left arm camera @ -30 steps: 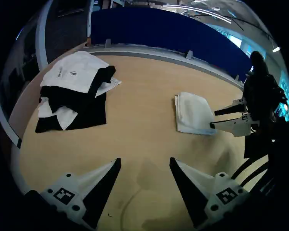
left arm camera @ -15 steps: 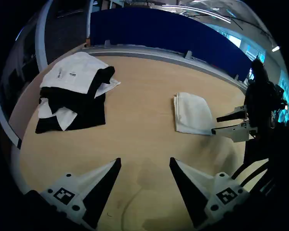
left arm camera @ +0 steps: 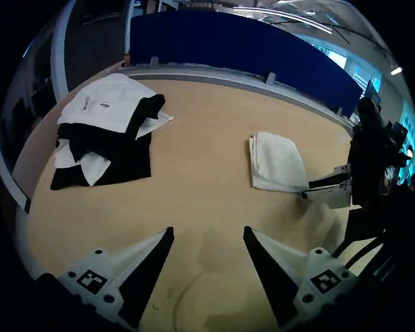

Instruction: Fold towel

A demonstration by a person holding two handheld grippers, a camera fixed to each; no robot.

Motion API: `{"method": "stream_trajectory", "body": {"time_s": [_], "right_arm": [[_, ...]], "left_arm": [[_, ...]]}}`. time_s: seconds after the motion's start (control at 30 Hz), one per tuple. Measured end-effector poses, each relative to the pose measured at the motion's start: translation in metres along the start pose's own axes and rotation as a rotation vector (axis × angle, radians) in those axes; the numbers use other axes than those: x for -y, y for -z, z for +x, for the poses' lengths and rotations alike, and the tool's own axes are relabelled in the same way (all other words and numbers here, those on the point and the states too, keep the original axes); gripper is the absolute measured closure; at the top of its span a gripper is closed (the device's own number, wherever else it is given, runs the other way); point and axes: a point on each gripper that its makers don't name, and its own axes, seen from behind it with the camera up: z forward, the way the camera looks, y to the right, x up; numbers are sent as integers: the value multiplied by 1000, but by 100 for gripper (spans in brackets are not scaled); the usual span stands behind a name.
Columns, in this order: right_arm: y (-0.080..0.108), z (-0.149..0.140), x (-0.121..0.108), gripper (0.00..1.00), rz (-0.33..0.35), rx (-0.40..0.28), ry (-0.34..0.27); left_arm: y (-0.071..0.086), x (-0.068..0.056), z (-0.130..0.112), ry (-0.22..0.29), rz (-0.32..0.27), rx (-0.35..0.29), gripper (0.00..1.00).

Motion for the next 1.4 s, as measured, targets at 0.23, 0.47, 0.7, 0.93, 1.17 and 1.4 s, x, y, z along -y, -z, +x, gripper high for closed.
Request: {"method": "stream_trajectory", "body": {"time_s": [0.23,0.47,0.7,0.93,1.17,1.4], "right_arm": [[-1,2,-1,77,-3,-12,-33],[0,4,-1,94,-2,-25,-49],[13,22,0,95,9,-63,-42],[45,71,2,95,10,-165,-14],[92,127,0,95,-1,-262,39],[130,153,-6,95,-23,-310,80]], "left_arm": [[-1,1,0,2,0,1,7],[-1,0,1,1,-2,0,7],[2,0,3,1,-3,-2,7],[4,1,10,-2,-2,-17,7],[6,-3,17,-7,-12,-36,7],[8,-9,21,-10,-24,-52,7]]}}
